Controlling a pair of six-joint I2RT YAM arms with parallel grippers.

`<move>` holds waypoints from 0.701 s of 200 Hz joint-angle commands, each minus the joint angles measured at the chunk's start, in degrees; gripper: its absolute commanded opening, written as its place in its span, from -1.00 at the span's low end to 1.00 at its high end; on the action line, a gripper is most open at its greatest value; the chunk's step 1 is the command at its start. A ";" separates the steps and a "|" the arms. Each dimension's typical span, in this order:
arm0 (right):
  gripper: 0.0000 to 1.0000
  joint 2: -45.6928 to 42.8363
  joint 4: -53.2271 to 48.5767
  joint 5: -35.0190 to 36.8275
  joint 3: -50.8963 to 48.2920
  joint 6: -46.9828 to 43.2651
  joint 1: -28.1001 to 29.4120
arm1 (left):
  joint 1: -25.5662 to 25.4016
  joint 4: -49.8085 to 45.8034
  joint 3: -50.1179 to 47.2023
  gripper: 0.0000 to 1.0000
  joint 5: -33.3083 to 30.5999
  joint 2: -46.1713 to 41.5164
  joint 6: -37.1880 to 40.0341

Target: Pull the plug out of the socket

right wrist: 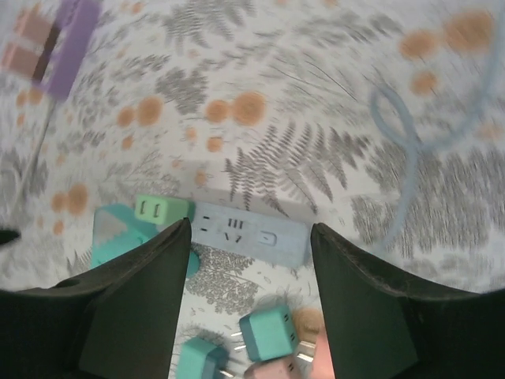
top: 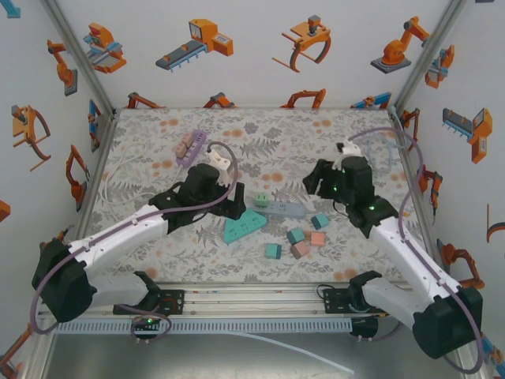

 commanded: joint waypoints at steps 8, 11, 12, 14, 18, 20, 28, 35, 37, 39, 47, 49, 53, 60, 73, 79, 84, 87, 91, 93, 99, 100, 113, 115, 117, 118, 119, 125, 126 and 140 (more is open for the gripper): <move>0.12 5.25 8.58 -15.30 1.06 -32.31 5.39 | 3.18 3.67 2.48 0.68 2.40 2.57 -4.17; 0.12 5.77 9.46 -15.89 0.89 -34.14 5.92 | 3.59 3.25 2.87 0.67 2.72 3.11 -4.37; 0.12 5.99 9.81 -16.09 0.81 -34.88 6.04 | 3.71 3.14 3.05 0.67 2.80 3.34 -4.42; 0.12 6.38 10.34 -16.36 0.75 -35.99 6.21 | 4.05 2.90 3.37 0.66 3.09 3.76 -4.59; 0.12 7.16 11.40 -17.40 0.66 -38.38 6.59 | 4.55 2.44 4.20 0.66 3.34 4.52 -4.79; 0.12 7.57 11.86 -18.22 0.58 -39.55 6.59 | 4.83 2.20 4.50 0.65 3.56 5.00 -4.94; 0.13 9.41 12.98 -21.90 0.36 -45.31 6.68 | 5.93 1.50 5.84 0.62 4.13 6.67 -5.32; 0.13 10.95 13.15 -25.46 0.26 -51.51 6.75 | 6.85 1.40 6.66 0.59 4.70 8.05 -5.60; 0.12 11.48 13.15 -26.41 0.16 -53.35 6.81 | 7.05 1.46 6.91 0.58 4.82 8.43 -5.72; 0.12 11.93 13.22 -27.42 0.13 -54.98 6.85 | 7.25 1.51 7.11 0.57 5.05 8.81 -5.81; 0.13 13.66 13.45 -30.49 -0.12 -60.62 6.86 | 8.25 2.12 7.82 0.54 6.12 10.40 -6.03; 0.13 14.23 13.49 -30.92 -0.05 -61.67 6.86 | 8.52 2.25 7.99 0.54 6.50 10.82 -5.98; 0.13 15.22 13.73 -31.95 0.05 -63.20 6.87 | 9.01 2.46 8.35 0.53 7.29 11.63 -6.09; 0.13 17.04 13.90 -32.75 0.54 -64.54 6.82 | 9.73 2.75 9.24 0.52 8.70 13.19 -6.14; 0.14 20.83 11.12 -34.06 3.02 -66.26 6.77 | 10.84 3.08 11.05 0.50 11.63 16.33 -5.60; 0.13 22.89 8.40 -35.16 4.90 -67.47 6.77 | 11.20 3.26 11.80 0.50 13.09 17.71 -5.16; 0.13 24.56 6.16 -36.36 6.59 -68.22 6.77 | 11.47 3.55 12.28 0.49 14.02 18.49 -5.01; 0.13 25.57 5.28 -37.01 7.35 -68.31 6.77 | 11.67 3.69 12.57 0.49 14.43 19.18 -4.85; 0.13 26.74 4.43 -37.87 8.33 -68.32 6.78 | 11.84 3.95 12.82 0.49 15.06 19.89 -4.63; 0.13 27.41 4.16 -38.37 8.74 -68.32 6.77 | 11.86 4.07 12.91 0.49 15.37 20.33 -4.51; 0.12 29.06 4.01 -39.76 9.50 -68.31 6.77 | 12.07 4.25 13.49 0.48 16.21 21.51 -4.21; 0.12 29.24 4.05 -39.90 9.55 -68.28 6.77 | 12.17 4.16 13.58 0.48 16.35 21.68 -4.07; 0.11 31.94 5.26 -41.72 10.10 -67.93 6.86 | 12.54 3.56 14.97 0.47 17.77 24.17 -3.69; 0.12 32.22 5.31 -41.84 10.20 -67.90 6.86 | 12.60 3.49 15.06 0.47 17.87 24.39 -3.61; 0.12 32.58 5.37 -41.95 10.29 -67.89 6.86 | 12.62 3.58 15.19 0.46 17.93 24.64 -3.59; 0.11 32.76 5.40 -42.13 10.34 -67.89 6.86 | 12.62 3.61 15.22 0.46 18.00 24.70 -3.63; 0.12 32.89 5.41 -42.27 10.37 -67.89 6.81 | 12.62 3.58 15.24 0.46 18.08 24.82 -3.65; 0.11 34.08 5.38 -42.72 10.84 -67.80 6.81 | 12.72 3.82 15.42 0.46 18.44 25.59 -3.60; 0.11 34.30 5.35 -42.74 10.93 -67.80 6.79 | 12.71 3.91 15.38 0.46 18.52 25.70 -3.59; 0.08 36.68 4.43 -42.93 12.18 -67.80 6.86 | 12.71 3.77 15.69 0.43 19.48 27.41 -3.46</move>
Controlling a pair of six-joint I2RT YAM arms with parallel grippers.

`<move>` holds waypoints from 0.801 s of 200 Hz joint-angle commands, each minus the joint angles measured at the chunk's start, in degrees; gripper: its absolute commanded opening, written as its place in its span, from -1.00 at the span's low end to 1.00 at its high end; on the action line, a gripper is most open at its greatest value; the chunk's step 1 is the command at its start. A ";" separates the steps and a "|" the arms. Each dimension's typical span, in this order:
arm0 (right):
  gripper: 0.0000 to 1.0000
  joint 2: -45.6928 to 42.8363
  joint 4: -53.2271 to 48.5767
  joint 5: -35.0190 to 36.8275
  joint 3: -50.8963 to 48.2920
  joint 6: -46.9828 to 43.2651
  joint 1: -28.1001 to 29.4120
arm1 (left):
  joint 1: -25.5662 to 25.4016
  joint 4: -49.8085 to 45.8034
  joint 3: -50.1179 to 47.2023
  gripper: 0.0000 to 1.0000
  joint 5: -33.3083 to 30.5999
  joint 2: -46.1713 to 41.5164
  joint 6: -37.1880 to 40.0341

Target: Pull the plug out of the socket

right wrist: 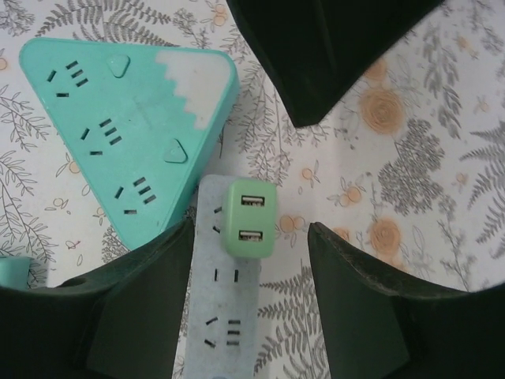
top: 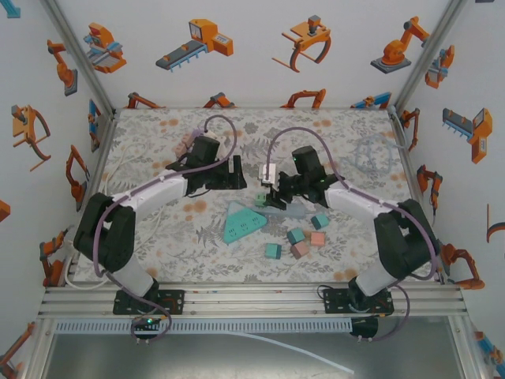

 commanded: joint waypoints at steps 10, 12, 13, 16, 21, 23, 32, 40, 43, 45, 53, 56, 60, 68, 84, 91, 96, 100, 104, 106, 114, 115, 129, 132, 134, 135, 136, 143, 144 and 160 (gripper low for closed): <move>0.05 4.22 -2.13 -4.19 3.34 -2.61 0.16 | 0.39 -0.23 2.28 0.42 4.91 3.09 1.44; 0.05 4.41 -2.13 -3.97 3.45 -2.60 0.15 | 0.39 -0.43 2.34 0.42 5.09 3.42 1.51; 0.05 4.49 -2.08 -3.83 3.51 -2.60 0.15 | 0.43 -0.50 2.41 0.42 5.11 3.52 1.56; 0.04 4.82 -2.04 -3.59 3.62 -2.60 0.21 | 0.47 -0.70 2.56 0.42 5.38 3.90 1.72; 0.03 5.19 -1.97 -3.10 3.78 -2.60 0.27 | 0.31 -0.84 2.61 0.42 5.77 4.48 1.83; 0.02 5.32 -1.96 -2.97 3.87 -2.60 0.31 | 0.30 -0.84 2.56 0.42 5.95 4.67 1.80; -0.02 5.98 -1.87 -2.74 4.01 -2.60 0.32 | 0.36 -0.43 2.12 0.42 6.83 5.36 1.70; -0.05 6.50 -1.70 -2.72 4.12 -2.51 0.33 | 0.30 0.40 1.59 0.42 7.58 5.80 1.24; -0.06 6.70 -1.61 -2.66 4.17 -2.51 0.32 | 0.33 0.79 1.36 0.42 7.99 5.95 1.16; -0.07 6.90 -1.60 -2.64 4.18 -2.53 0.39 | 0.31 0.97 1.21 0.42 8.24 6.05 1.04; -0.10 7.47 -1.60 -2.35 4.23 -2.55 0.45 | 0.25 1.54 0.90 0.42 9.24 6.63 0.77; -0.11 7.55 -1.62 -2.17 4.27 -2.51 0.49 | 0.07 1.56 0.89 0.42 9.47 6.80 0.71; -0.12 7.81 -1.64 -1.89 4.28 -2.52 0.52 | -0.11 1.45 0.94 0.42 9.83 7.18 0.74; -0.14 8.14 -1.52 -1.41 4.07 -2.68 0.59 | -0.44 1.19 1.10 0.42 10.10 7.82 0.74; -0.16 8.45 -1.10 -1.13 3.68 -2.77 0.68 | -1.16 0.51 1.13 0.41 9.92 8.72 1.00; -0.18 8.60 -0.75 -1.18 3.49 -2.77 0.68 | -1.44 0.45 0.87 0.41 9.64 8.88 0.89; -0.19 8.78 -0.36 -1.17 3.28 -2.77 0.68 | -1.48 0.52 0.62 0.40 9.45 8.92 0.77; -0.20 8.86 -0.21 -1.18 3.24 -2.73 0.68 | -1.63 0.48 0.56 0.40 9.06 8.90 0.74; -0.22 8.94 -0.11 -1.03 3.26 -2.69 0.68 | -1.77 0.47 0.29 0.39 8.66 9.03 0.59; -0.22 9.02 -0.11 -0.98 3.30 -2.69 0.68 | -1.80 0.50 0.24 0.39 8.41 9.06 0.64; -0.25 9.29 -0.19 -0.89 3.39 -2.60 0.68 | -2.05 0.19 0.03 0.39 7.62 9.18 0.65; -0.25 9.30 -0.19 -0.84 3.44 -2.60 0.68 | -2.02 0.16 0.03 0.38 7.52 9.21 0.65; -0.30 9.64 -0.02 -0.19 3.41 -2.60 0.68 | -2.25 -1.08 0.12 0.36 6.77 9.77 1.17; -0.31 9.69 0.08 -0.09 3.40 -2.60 0.68 | -2.32 -1.21 0.18 0.35 6.71 9.90 1.32; -0.31 9.67 0.12 0.02 3.33 -2.60 0.68 | -2.33 -1.40 0.19 0.34 6.69 9.94 1.41; -0.31 9.71 0.14 0.06 3.37 -2.60 0.68 | -2.34 -1.43 0.19 0.34 6.65 9.94 1.47; -0.31 9.69 0.15 0.07 3.34 -2.60 0.68 | -2.38 -1.53 0.19 0.34 6.64 10.08 1.54; -0.32 9.75 0.29 0.28 3.31 -2.60 0.68 | -2.43 -2.16 0.29 0.32 6.59 10.37 1.87; -0.32 9.75 0.31 0.32 3.31 -2.60 0.68 | -2.43 -2.25 0.29 0.32 6.60 10.38 1.92; -0.33 10.12 0.39 0.52 3.27 -2.69 0.68 | -2.56 -3.71 0.58 0.30 6.99 10.96 3.05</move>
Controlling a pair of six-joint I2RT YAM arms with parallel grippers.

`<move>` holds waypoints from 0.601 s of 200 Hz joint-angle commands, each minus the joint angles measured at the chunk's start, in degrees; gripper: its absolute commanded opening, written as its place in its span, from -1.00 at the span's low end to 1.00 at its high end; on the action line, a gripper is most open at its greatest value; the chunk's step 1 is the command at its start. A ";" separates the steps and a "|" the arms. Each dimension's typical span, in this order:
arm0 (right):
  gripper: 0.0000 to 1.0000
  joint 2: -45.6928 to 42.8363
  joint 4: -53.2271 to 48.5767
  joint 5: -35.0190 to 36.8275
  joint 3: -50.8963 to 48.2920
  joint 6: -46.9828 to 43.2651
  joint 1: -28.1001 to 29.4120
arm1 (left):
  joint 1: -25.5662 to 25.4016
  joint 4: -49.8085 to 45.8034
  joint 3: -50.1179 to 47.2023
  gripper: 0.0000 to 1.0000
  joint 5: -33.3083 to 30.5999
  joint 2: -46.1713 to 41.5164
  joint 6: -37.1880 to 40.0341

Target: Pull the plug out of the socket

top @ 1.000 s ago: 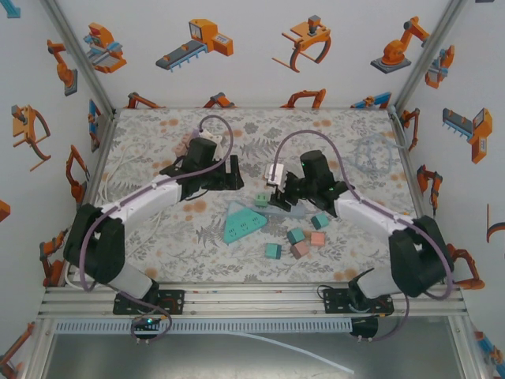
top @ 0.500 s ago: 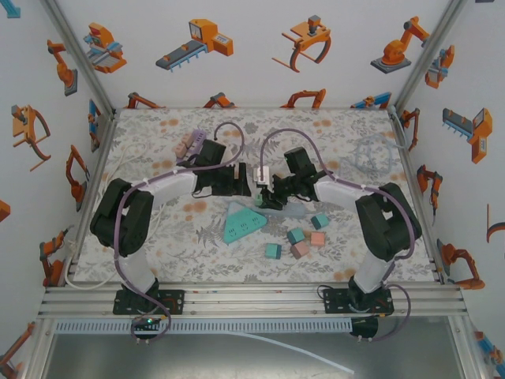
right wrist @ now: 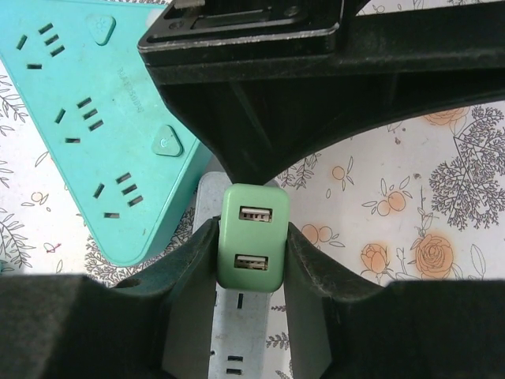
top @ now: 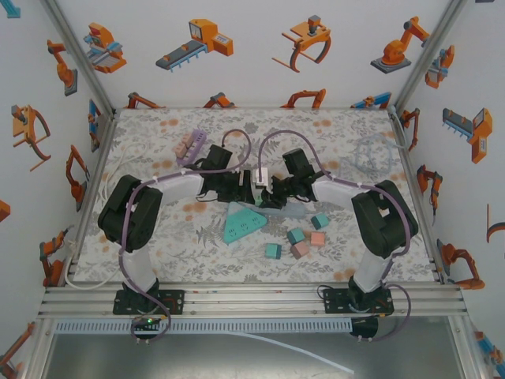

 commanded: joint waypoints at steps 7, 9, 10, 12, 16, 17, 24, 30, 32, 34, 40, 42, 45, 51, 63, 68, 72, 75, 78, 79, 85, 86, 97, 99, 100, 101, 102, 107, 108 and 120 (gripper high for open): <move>-0.32 2.03 0.87 1.20 0.68 -0.94 0.41 | -0.57 -4.24 -0.28 0.28 -0.20 1.98 2.66; -0.32 2.08 0.78 1.20 0.70 -0.94 0.41 | -0.57 -4.28 -0.31 0.28 -0.16 2.06 2.64; -0.32 2.11 0.80 1.25 0.79 -0.94 0.41 | -0.57 -4.29 -0.34 0.28 -0.20 1.99 2.72; -0.32 2.17 0.68 1.31 0.80 -1.00 0.41 | -0.57 -4.36 -0.41 0.27 -0.17 2.06 2.88; -0.32 2.29 0.51 1.36 0.95 -1.02 0.42 | -0.57 -4.53 -0.45 0.25 -0.01 2.22 3.10; -0.32 2.30 0.49 1.37 0.96 -1.02 0.42 | -0.61 -4.53 -0.39 0.25 -0.04 2.24 3.13; -0.31 2.48 0.31 1.46 1.00 -1.10 0.41 | -0.57 -4.99 -0.31 0.23 -0.05 2.56 3.40; -0.31 2.65 0.20 1.51 1.07 -1.12 0.41 | -0.58 -5.32 -0.20 0.21 -0.35 2.85 3.50; -0.31 2.66 0.13 1.55 1.11 -1.11 0.39 | -0.57 -5.43 -0.16 0.21 -0.51 3.05 3.51; -0.31 2.72 0.12 1.56 1.12 -1.11 0.41 | -0.57 -5.57 -0.08 0.21 -0.64 3.16 3.64; -0.30 2.83 0.11 1.65 1.23 -1.19 0.41 | -0.60 -6.09 0.11 0.20 -1.27 3.64 3.55; -0.30 2.83 0.11 1.74 1.21 -1.20 0.41 | -0.62 -6.26 0.21 0.20 -1.44 3.88 3.59; -0.30 2.91 0.11 1.84 1.19 -1.20 0.41 | -0.61 -6.38 0.42 0.20 -1.62 4.14 3.64; -0.30 3.00 0.07 2.06 1.27 -1.25 0.41 | -0.57 -6.65 0.57 0.19 -1.99 4.66 3.71; -0.29 3.27 -0.69 2.63 1.55 -1.85 0.46 | -0.64 -6.70 0.79 0.18 -1.67 5.45 3.75; -0.29 3.34 -1.11 2.88 1.80 -2.21 0.50 | -0.57 -6.54 0.77 0.18 -1.56 5.59 3.77; -0.27 3.48 -1.55 3.35 1.97 -2.54 0.57 | -0.57 -6.46 0.85 0.18 -1.40 5.73 3.71; -0.25 3.60 -1.89 3.75 2.09 -2.83 0.63 | -0.57 -6.44 0.89 0.18 -1.33 5.85 3.77; -0.23 3.66 -2.19 4.02 2.23 -3.12 0.74 | -0.57 -6.36 0.86 0.18 -1.24 5.94 3.70; -0.23 3.69 -2.32 4.19 2.26 -3.26 0.75 | -0.57 -6.34 0.86 0.18 -1.23 5.99 3.69; -0.20 3.79 -2.89 5.15 2.37 -3.91 0.97 | -0.58 -6.41 1.04 0.18 -1.21 6.24 3.75; -0.20 3.79 -3.02 5.29 2.42 -4.05 1.00 | -0.62 -6.45 1.04 0.18 -1.21 6.32 3.76; -0.20 3.88 -3.45 6.18 2.37 -5.11 1.37 | -0.64 -6.67 1.21 0.17 -1.40 6.80 4.01; -0.20 3.89 -3.48 6.27 2.31 -5.19 1.42 | -0.59 -6.78 1.21 0.17 -1.54 6.83 4.12; -0.20 3.89 -3.44 6.33 2.30 -5.22 1.44 | -0.58 -6.77 1.25 0.17 -1.59 6.96 4.17; -0.20 3.89 -3.42 6.36 2.25 -5.27 1.46 | -0.57 -6.80 1.32 0.17 -1.66 7.03 4.28; -0.20 3.89 -3.37 6.38 2.18 -5.30 1.46 | -0.57 -6.95 1.31 0.17 -1.79 7.07 4.34; -0.21 3.89 -3.25 6.60 2.14 -5.41 1.55 | -0.57 -7.36 1.53 0.17 -2.21 7.29 4.55; -0.21 3.89 -3.24 6.58 2.13 -5.37 1.55 | -0.57 -7.50 1.50 0.17 -2.28 7.37 4.60; -0.24 3.81 -2.93 7.21 1.90 -5.50 1.79 | -0.69 -8.91 1.90 0.16 -4.12 7.96 5.56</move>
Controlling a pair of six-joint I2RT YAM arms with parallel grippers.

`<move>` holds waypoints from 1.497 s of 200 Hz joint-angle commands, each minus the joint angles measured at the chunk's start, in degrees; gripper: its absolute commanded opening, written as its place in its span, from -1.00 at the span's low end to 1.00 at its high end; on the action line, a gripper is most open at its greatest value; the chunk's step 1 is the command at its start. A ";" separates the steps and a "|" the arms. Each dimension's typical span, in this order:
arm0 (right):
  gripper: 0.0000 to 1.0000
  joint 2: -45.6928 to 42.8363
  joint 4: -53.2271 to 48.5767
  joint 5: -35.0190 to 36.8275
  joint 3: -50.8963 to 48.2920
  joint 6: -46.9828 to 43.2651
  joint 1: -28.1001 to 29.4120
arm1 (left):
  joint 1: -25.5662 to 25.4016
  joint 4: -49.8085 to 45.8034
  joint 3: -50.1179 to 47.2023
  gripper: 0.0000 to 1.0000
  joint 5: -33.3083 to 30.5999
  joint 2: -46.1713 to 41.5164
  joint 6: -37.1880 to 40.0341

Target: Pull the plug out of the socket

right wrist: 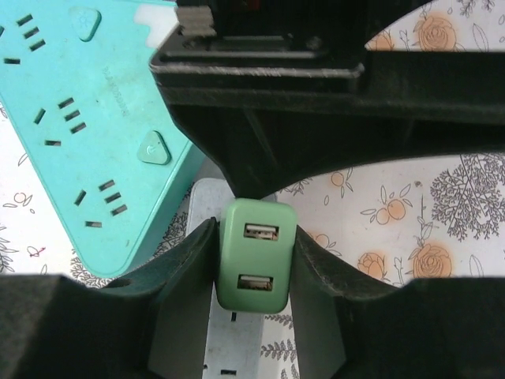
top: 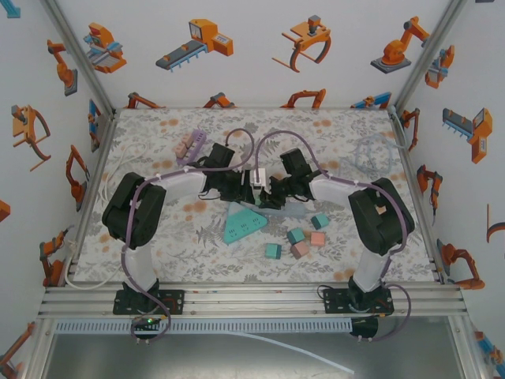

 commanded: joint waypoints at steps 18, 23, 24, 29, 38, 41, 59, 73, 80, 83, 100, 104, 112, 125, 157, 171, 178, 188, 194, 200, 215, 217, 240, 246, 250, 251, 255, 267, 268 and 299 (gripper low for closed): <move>-0.30 1.79 -0.98 5.56 -0.41 -3.39 0.82 | -0.55 -8.44 -1.19 0.14 -6.46 5.62 4.70; -0.31 1.79 -0.94 5.65 -0.48 -3.43 0.89 | -0.55 -8.74 -1.35 0.14 -6.54 5.73 4.99; -0.31 1.79 -0.93 5.68 -0.44 -3.44 0.89 | -0.55 -8.73 -1.40 0.13 -6.53 5.72 5.08; -0.32 1.79 -0.93 5.85 -0.55 -3.58 0.90 | -0.61 -8.96 -1.51 0.13 -6.55 5.76 5.32; -0.33 1.70 -0.55 6.03 -0.67 -3.72 0.91 | -0.63 -9.46 -1.71 0.12 -6.89 5.86 5.67; -0.34 1.68 -0.35 6.07 -0.79 -3.65 0.90 | -0.68 -9.63 -1.76 0.12 -7.14 5.93 5.85; -0.37 0.97 0.51 5.55 -1.26 -3.39 0.99 | -0.69 -9.65 -2.24 0.11 -8.19 6.58 6.31; -0.42 0.40 1.32 4.68 -1.36 -2.47 0.99 | -0.79 -9.99 -2.18 0.11 -8.73 7.80 6.79; -0.46 0.13 1.65 4.50 -1.47 -2.11 0.99 | -0.96 -10.47 -1.98 0.10 -9.24 8.35 7.14; -0.47 0.05 1.74 4.49 -1.56 -2.06 0.99 | -1.06 -10.68 -1.87 0.10 -9.63 8.53 7.31; -0.56 -0.56 2.05 4.51 -1.64 -1.63 0.99 | -1.84 -12.30 -1.55 0.09 -13.39 9.39 7.93; -0.58 -0.60 2.14 4.49 -1.63 -1.48 0.99 | -1.99 -12.48 -1.67 0.08 -14.48 9.39 7.82; -0.62 -0.82 2.15 4.37 -1.66 -1.28 0.99 | -2.11 -12.35 -2.22 0.07 -15.84 9.08 7.56; -0.71 -1.17 2.94 3.86 -1.71 -0.24 0.99 | -1.88 -11.30 -3.63 0.05 -16.32 8.16 7.25; -0.92 -1.72 6.91 2.23 -1.81 4.41 0.94 | -2.02 -11.54 -4.32 0.05 -16.88 7.90 7.63; -1.00 -2.14 7.82 1.88 -1.19 6.70 0.95 | -1.96 -11.43 -4.46 0.05 -16.90 7.86 7.48; -1.00 -2.45 8.33 1.75 -0.82 8.03 0.90 | -1.96 -11.16 -4.69 0.05 -16.91 7.82 7.37; -1.00 -2.92 9.90 1.26 -0.69 10.40 0.74 | -1.96 -10.77 -5.06 0.05 -16.89 7.49 7.24; -1.00 -3.23 10.94 0.81 -0.70 11.83 0.50 | -2.00 -10.74 -5.23 0.05 -16.96 7.47 7.28; -1.00 -3.51 11.92 0.22 -0.67 13.20 0.19 | -1.96 -10.68 -5.28 0.05 -16.89 7.35 7.22; -1.00 -4.19 13.17 -0.77 -0.59 15.25 -0.58 | -1.96 -10.65 -5.28 0.05 -16.87 7.13 7.35; -1.00 -4.37 13.21 -0.71 -0.58 15.20 -0.65 | -1.96 -10.70 -5.22 0.05 -16.89 7.12 7.36; -1.00 -5.58 10.76 1.37 -0.66 10.49 -0.47 | -1.96 -10.87 -4.97 0.05 -16.98 7.11 7.53; -1.00 -5.88 9.03 2.67 -0.69 7.67 -0.02 | -2.00 -10.92 -4.81 0.05 -17.00 7.11 7.60; -1.00 -6.15 7.41 3.96 -0.67 5.07 0.53 | -1.97 -10.92 -4.75 0.05 -16.91 7.19 7.65; -1.00 -6.18 7.02 4.36 -0.71 4.45 0.76 | -1.96 -10.92 -4.73 0.05 -16.90 7.20 7.64; -1.00 -6.31 5.04 5.92 -0.55 1.69 1.40 | -1.98 -10.96 -4.71 0.05 -16.90 7.20 7.69; -1.00 -6.57 0.39 9.35 0.44 -4.10 3.27 | -1.97 -10.95 -4.71 0.05 -16.89 7.21 7.72; -1.00 -6.61 0.26 9.51 0.50 -4.35 3.36 | -1.96 -10.93 -4.71 0.05 -16.89 7.21 7.72; -1.00 -8.88 4.55 6.80 -0.20 0.42 4.16 | -2.02 -10.96 -4.69 0.05 -17.00 7.20 7.81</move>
